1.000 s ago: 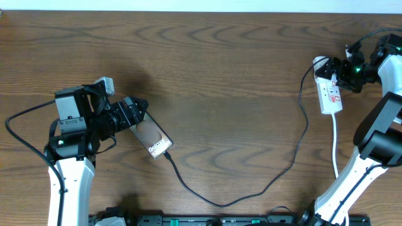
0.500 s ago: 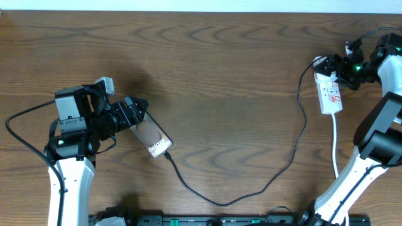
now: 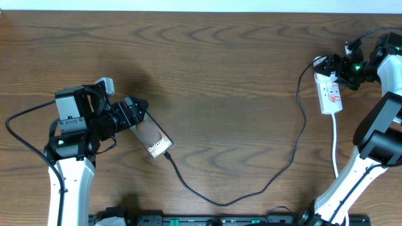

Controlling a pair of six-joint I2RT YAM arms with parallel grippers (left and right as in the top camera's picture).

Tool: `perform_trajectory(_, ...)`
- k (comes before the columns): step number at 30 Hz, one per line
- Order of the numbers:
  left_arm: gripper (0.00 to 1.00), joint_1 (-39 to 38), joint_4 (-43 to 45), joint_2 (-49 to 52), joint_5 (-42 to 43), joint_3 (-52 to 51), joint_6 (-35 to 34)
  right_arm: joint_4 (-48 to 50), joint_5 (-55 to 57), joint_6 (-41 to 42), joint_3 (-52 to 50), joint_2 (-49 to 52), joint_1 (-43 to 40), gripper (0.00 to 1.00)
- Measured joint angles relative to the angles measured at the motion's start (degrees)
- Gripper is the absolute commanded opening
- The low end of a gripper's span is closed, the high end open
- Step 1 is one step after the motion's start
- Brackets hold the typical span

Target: Plug charger to phone and switch on socket

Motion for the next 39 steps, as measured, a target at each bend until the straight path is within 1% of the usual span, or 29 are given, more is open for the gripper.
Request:
perform_trajectory(17, 0.8, 0.0, -0.3, 0.0, 0.0, 0.0, 0.0, -2.3, 4.2, 0.3, 0.5, 0.0, 0.1, 0.99)
perform_trajectory(39, 0.8, 0.0, -0.3, 0.0, 0.0, 0.0, 0.0, -2.2, 3.3, 0.6, 0.5, 0.0, 0.3, 0.99)
